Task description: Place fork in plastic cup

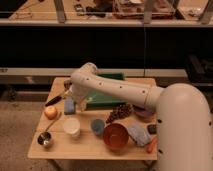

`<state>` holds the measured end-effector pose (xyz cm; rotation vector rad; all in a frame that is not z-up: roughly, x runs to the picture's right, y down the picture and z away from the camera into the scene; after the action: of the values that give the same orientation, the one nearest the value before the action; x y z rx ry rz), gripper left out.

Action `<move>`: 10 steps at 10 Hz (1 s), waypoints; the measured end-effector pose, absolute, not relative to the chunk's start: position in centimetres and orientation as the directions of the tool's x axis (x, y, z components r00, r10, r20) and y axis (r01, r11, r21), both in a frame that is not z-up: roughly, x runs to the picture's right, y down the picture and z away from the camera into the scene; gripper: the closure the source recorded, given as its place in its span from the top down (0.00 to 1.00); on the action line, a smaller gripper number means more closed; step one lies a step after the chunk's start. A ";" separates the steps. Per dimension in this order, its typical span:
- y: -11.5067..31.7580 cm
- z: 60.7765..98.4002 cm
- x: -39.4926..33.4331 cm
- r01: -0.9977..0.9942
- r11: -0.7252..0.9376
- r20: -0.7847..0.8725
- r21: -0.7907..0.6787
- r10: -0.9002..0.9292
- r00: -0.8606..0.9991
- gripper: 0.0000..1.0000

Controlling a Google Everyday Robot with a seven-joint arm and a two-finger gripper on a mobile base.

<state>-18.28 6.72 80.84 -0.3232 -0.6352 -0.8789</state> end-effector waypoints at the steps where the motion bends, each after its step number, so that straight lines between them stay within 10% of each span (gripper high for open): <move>1: 6.8 80.8 -19.1 0.807 0.590 0.632 0.004 -0.628 0.455 0.53; 10: 10.6 81.7 -24.4 0.849 0.524 0.672 0.061 -0.651 0.353 0.40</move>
<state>-24.36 10.56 81.66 -0.3221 -0.7030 -0.9917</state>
